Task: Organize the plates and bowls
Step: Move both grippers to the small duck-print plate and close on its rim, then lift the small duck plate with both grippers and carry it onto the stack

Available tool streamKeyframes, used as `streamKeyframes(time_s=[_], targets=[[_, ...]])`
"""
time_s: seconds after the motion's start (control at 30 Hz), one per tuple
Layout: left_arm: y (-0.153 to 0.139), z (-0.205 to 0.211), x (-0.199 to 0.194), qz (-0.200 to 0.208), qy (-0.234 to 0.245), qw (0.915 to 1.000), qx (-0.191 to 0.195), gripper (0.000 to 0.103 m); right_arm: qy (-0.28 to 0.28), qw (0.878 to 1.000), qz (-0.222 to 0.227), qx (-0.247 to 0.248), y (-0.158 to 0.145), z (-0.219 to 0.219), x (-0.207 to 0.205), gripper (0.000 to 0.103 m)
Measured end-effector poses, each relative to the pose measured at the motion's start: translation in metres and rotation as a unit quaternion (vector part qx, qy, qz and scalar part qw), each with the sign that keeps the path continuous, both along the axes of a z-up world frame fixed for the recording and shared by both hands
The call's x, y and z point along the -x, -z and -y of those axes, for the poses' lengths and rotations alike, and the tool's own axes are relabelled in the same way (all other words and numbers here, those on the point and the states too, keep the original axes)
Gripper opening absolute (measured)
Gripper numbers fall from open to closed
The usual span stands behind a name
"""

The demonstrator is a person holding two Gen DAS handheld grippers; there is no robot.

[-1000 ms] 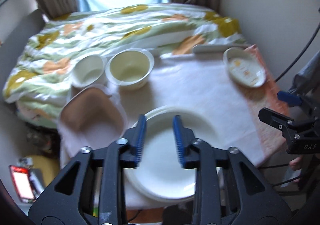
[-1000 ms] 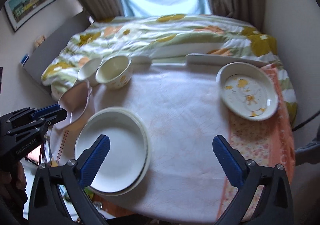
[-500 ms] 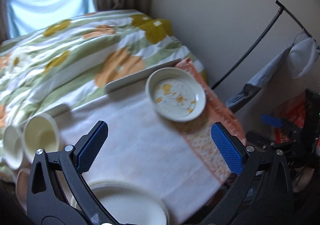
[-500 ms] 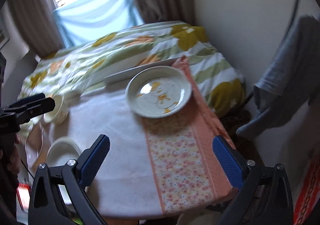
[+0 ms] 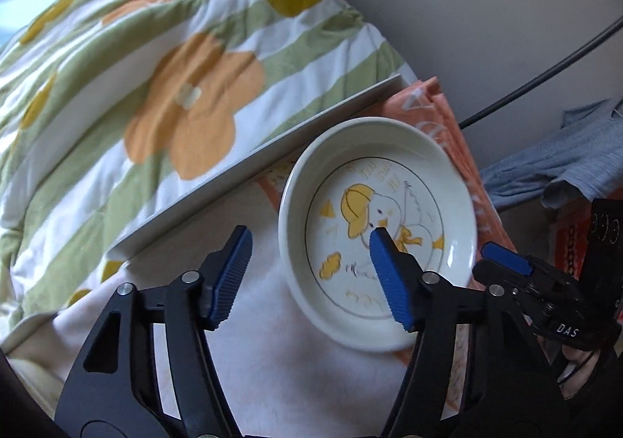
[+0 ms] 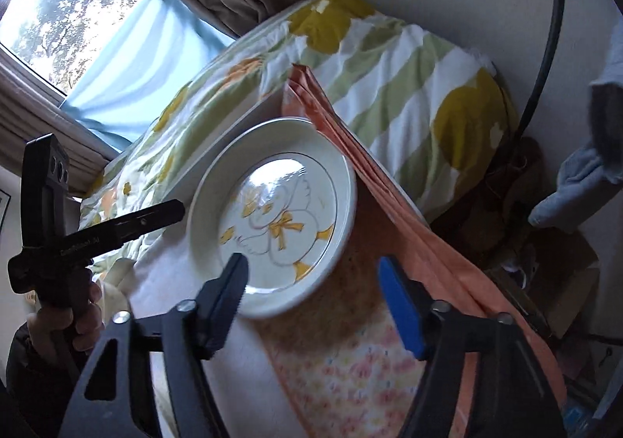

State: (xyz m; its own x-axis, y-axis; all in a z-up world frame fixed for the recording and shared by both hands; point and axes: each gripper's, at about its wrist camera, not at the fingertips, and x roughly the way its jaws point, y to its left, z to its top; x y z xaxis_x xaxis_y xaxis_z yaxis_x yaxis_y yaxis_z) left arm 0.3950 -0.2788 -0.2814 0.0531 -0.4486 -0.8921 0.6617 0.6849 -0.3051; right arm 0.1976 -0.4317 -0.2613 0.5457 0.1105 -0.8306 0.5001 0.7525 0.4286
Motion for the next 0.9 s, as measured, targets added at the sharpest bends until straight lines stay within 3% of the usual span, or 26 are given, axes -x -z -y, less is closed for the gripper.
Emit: streamKeyframes(time_s=[0.13,0.27,0.33,0.47,0.6,0.9], targets=[[0.013,0.007,-0.008,-0.013,-0.001,0.9999,-0.007,0.047,0.007,1.000,-0.008,-0.015,0.015,0.009,-0.012,0.044],[0.018,0.011,-0.013,-0.014,0.000,0.9998,-0.017,0.036,0.019,1.000,-0.009,-0.018,0.020,0.011,-0.020,0.042],[0.020,0.013,-0.017,-0.016,0.000,0.9997,-0.019,0.031,0.022,1.000,-0.012,-0.013,0.021,0.012,-0.025,0.032],[0.024,0.013,-0.020,-0.007,-0.005,0.9996,-0.028,0.017,0.029,0.999,-0.026,-0.007,0.027,0.013,-0.030,0.024],[0.023,0.015,-0.017,-0.001,0.001,0.9994,-0.035,0.015,0.029,0.999,-0.032,-0.001,0.031,0.016,-0.031,0.015],[0.015,0.005,-0.003,0.022,-0.010,0.9990,-0.039,0.015,0.016,1.000,-0.019,-0.019,0.027,0.018,-0.028,0.015]])
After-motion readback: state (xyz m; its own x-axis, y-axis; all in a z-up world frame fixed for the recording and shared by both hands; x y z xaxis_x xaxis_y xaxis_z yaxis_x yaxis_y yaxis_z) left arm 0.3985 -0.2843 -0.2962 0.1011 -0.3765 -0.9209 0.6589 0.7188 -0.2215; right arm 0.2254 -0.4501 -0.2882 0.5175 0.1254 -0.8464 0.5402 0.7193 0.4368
